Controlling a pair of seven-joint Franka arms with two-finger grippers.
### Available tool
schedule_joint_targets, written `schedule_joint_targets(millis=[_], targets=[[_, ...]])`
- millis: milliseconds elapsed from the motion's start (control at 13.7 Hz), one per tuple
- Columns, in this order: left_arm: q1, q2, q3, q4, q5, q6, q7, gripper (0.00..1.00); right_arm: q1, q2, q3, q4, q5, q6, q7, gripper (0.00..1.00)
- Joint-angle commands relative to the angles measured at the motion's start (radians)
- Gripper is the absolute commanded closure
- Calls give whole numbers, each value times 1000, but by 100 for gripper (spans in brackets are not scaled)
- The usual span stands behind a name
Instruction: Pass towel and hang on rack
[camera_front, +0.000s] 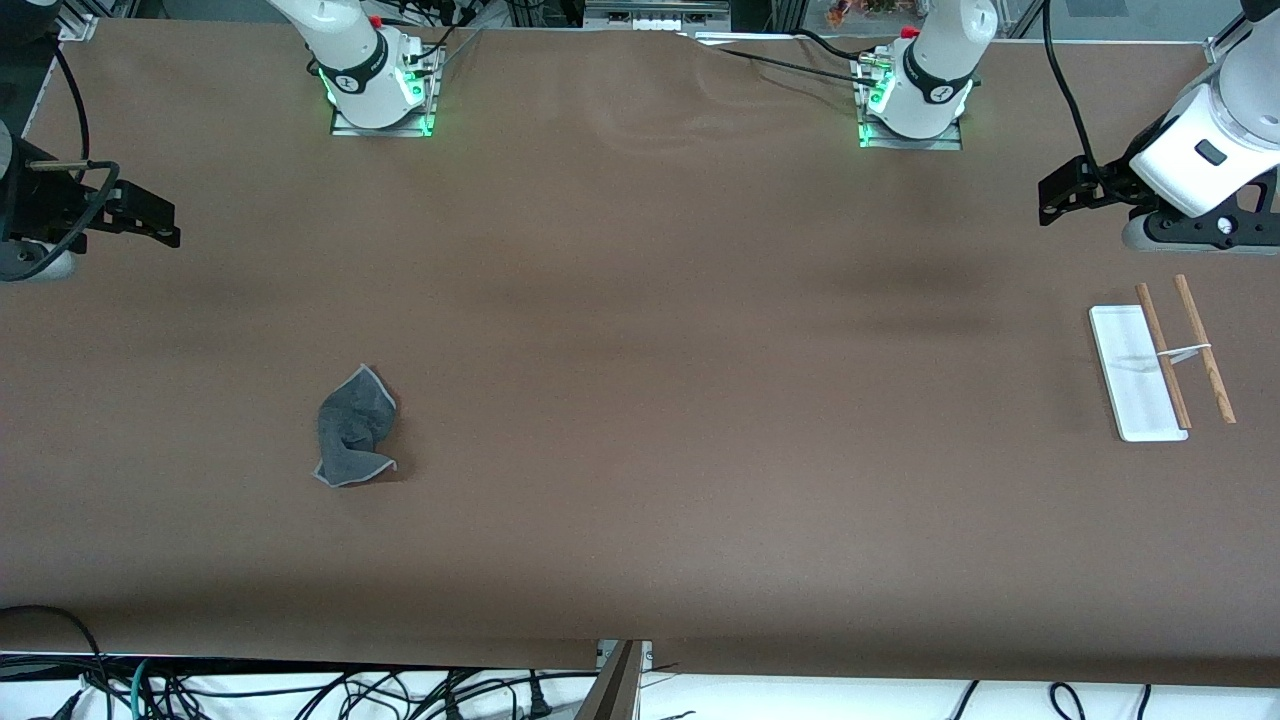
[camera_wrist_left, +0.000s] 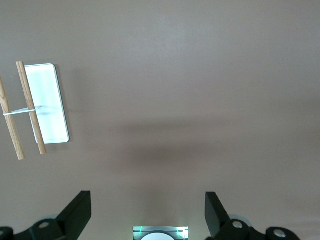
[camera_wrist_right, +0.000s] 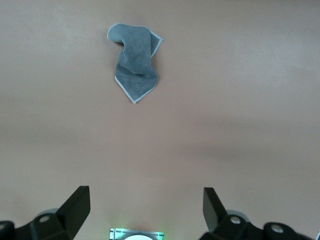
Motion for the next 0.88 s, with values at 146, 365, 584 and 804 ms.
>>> schedule_joint_targets(millis=[146, 365, 584, 804], targets=[[6, -1, -5, 22, 23, -23, 10, 0, -15, -5, 15, -2, 6, 1, -1, 0], [6, 1, -5, 22, 23, -22, 8, 0, -15, 9, 15, 10, 6, 5, 1, 0], [6, -1, -6, 22, 23, -23, 10, 0, -14, 21, 17, 10, 6, 9, 4, 0], [6, -1, -6, 22, 23, -25, 11, 0, -11, 41, 18, 9, 2, 37, 3, 0]])
